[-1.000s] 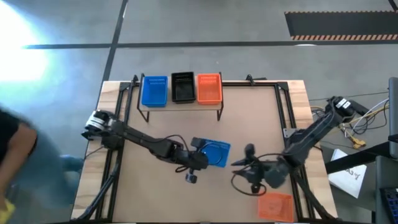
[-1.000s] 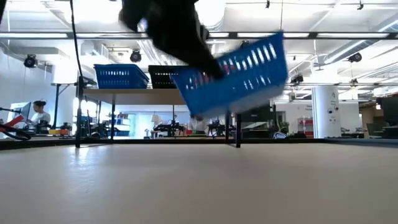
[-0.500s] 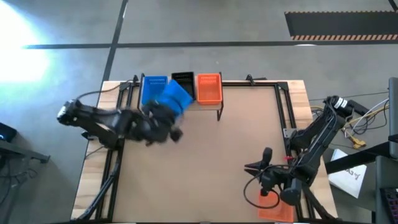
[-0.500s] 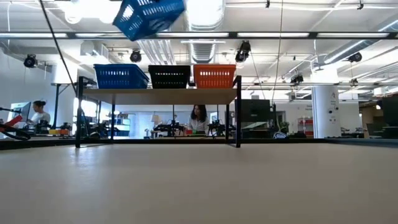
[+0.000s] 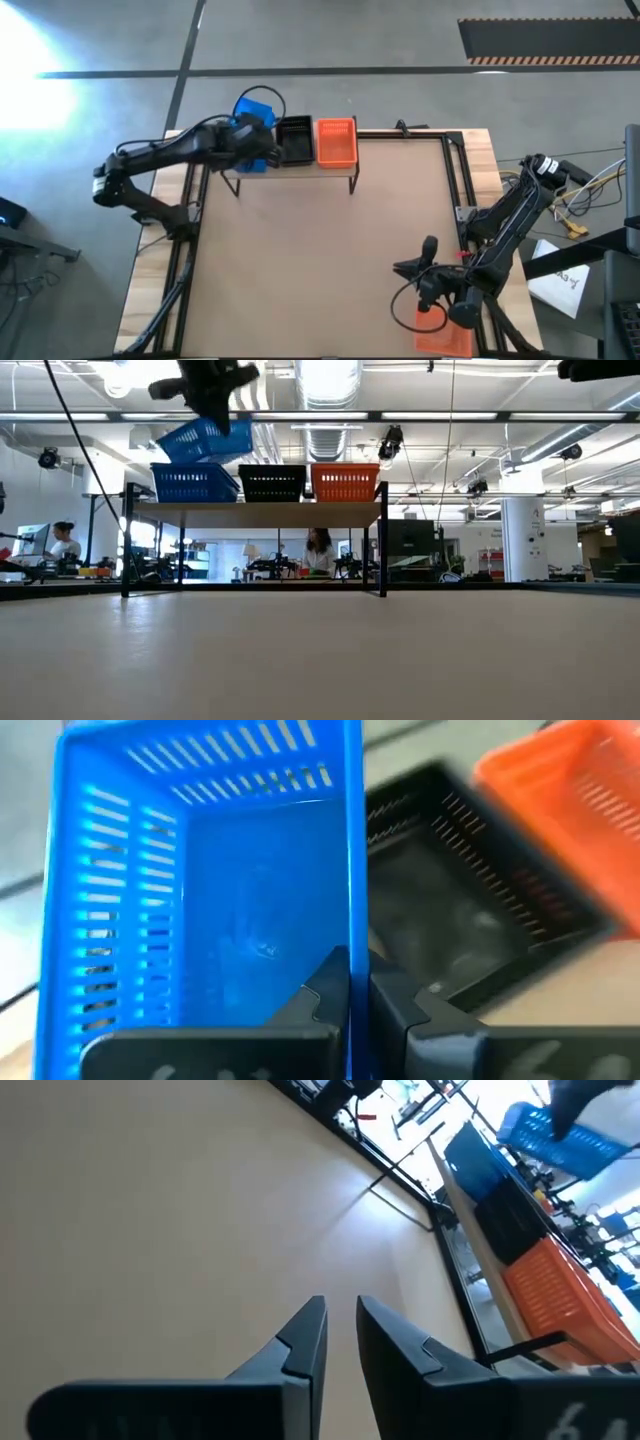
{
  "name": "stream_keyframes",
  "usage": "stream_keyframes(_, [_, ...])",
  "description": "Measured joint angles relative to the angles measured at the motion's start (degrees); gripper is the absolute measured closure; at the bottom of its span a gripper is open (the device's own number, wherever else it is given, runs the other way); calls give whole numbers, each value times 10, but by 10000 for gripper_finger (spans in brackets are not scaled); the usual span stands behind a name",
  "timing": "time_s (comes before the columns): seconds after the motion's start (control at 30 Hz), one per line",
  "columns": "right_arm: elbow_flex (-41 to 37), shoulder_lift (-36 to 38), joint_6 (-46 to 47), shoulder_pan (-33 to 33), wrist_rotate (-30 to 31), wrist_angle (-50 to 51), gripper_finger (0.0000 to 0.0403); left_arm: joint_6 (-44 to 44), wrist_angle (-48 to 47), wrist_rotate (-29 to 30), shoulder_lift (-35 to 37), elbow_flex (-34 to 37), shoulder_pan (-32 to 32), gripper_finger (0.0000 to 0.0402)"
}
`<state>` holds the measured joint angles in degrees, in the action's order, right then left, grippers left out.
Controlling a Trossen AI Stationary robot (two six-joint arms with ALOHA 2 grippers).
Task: Stack baskets on shelf by color
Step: Stack the blue basket on top of the blue basket on the shelf
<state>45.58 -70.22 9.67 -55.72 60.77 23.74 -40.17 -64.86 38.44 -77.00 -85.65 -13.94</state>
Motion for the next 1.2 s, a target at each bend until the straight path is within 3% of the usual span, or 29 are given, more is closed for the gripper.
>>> stream_keyframes(0.27, [-3,0,8,0,9,0,349,-2,-19,-72,-30,0,-48,402])
stream_keyframes(0.6, [-4,0,8,0,9,0,349,-75,-125,-74,-28,-43,-49,401])
stream_keyframes(0.77, [-4,0,8,0,9,0,349,-77,-125,-87,-31,-31,-49,401])
stream_keyframes(1.2, [-6,0,9,1,9,0,349,-50,-122,-100,-120,-44,-50,394])
